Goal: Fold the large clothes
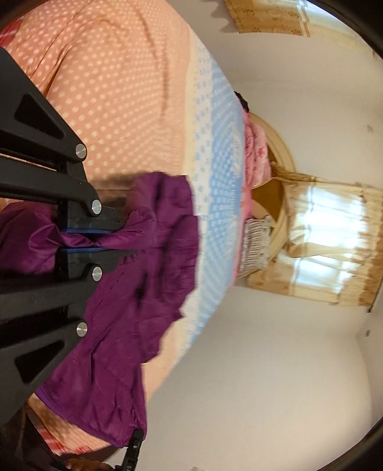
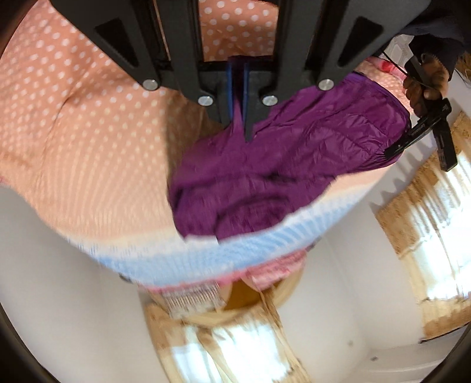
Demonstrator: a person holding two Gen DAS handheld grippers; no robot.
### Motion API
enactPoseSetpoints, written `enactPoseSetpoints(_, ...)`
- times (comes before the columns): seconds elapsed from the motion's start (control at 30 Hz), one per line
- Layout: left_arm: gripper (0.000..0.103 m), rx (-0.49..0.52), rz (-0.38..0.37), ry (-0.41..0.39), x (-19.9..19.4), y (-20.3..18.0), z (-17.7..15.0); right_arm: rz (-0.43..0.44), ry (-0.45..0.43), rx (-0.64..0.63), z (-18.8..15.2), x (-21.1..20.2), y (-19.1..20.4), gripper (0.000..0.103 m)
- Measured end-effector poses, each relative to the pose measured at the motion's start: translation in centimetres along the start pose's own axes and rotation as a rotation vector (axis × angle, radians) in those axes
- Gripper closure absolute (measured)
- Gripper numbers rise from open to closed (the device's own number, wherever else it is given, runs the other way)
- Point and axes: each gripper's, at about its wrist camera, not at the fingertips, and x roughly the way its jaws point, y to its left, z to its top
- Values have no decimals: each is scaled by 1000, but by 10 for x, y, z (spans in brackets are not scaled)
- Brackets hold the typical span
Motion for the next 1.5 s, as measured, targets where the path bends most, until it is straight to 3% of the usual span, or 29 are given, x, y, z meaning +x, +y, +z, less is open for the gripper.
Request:
enactPoseSetpoints(0.1, 98, 24, -4, -30, 6, 1, 22, 9, -83, -49, 27, -12, 9, 96)
enactPoseSetpoints(0.17, 98, 53, 21, -41, 26, 5, 34, 6, -123, -75, 47, 1, 8, 96)
enactPoseSetpoints(0.33, 98, 76, 95, 2, 130, 29, 64, -45, -186, -95, 112, 98, -12, 96)
enactPoseSetpoints(0.4, 98, 50, 106, 61, 171, 41, 71, -43, -182, -38, 129, 132, -28, 96)
enactPoseSetpoints(0.53, 94, 58, 131, 96, 214, 52, 71, -73, -155, 24, 152, 199, -50, 96)
enactPoseSetpoints(0.63, 91, 21, 106, 138, 238, 60, 75, -98, -118, 52, 154, 233, -65, 96)
enactPoseSetpoints(0.8, 77, -52, 67, 85, 242, 69, 80, -124, -62, 79, 152, 274, -85, 96)
enactPoseSetpoints(0.97, 65, -103, 92, 54, 259, 73, 83, -126, -11, 69, 158, 309, -93, 94)
enactPoseSetpoints(1.07, 47, -180, 49, 53, 265, 79, 90, -125, 27, 83, 162, 327, -98, 92)
enactPoseSetpoints(1.13, 27, -186, 56, 22, 262, 79, 97, -113, 52, 98, 162, 336, -101, 89)
enactPoseSetpoints(1.2, 12, -146, 126, -50, 254, 75, 104, -116, 47, 98, 165, 339, -100, 73)
enactPoseSetpoints(1.27, 5, -120, 183, -120, 245, 72, 111, -112, 22, 106, 169, 337, -99, 40)
enactPoseSetpoints(1.33, 5, -95, 197, -111, 248, 67, 115, -143, -17, 95, 174, 332, -93, 35)
enactPoseSetpoints(1.5, 5, 31, 245, -85, 262, 26, 109, -154, -47, 91, 180, 319, -60, 35)
